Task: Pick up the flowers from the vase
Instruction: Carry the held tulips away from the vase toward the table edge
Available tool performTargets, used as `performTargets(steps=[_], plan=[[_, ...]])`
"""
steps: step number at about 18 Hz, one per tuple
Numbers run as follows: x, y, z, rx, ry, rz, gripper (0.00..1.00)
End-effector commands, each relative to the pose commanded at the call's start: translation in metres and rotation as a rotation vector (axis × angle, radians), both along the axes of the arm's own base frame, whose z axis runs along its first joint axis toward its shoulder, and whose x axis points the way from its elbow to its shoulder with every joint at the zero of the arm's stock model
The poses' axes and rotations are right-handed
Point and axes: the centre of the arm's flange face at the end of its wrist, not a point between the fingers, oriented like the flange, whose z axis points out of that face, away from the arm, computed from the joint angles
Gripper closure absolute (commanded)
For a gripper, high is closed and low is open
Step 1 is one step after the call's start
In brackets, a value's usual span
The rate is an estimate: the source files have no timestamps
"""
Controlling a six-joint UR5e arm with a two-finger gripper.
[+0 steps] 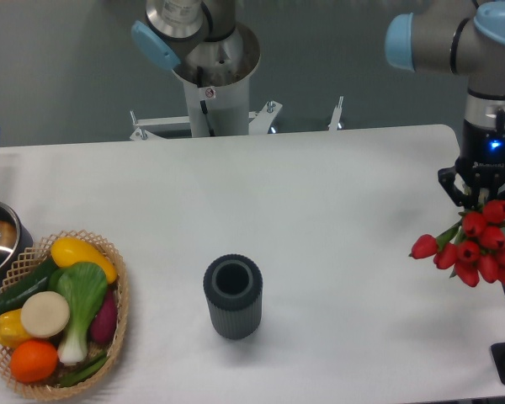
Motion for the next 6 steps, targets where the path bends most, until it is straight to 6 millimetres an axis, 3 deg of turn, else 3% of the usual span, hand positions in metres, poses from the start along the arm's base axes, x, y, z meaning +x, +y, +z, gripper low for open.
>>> performTargets(steps=[6], plan=[[0.011, 0.015, -0.011, -0.192, -0.040, -0.110, 1.00]])
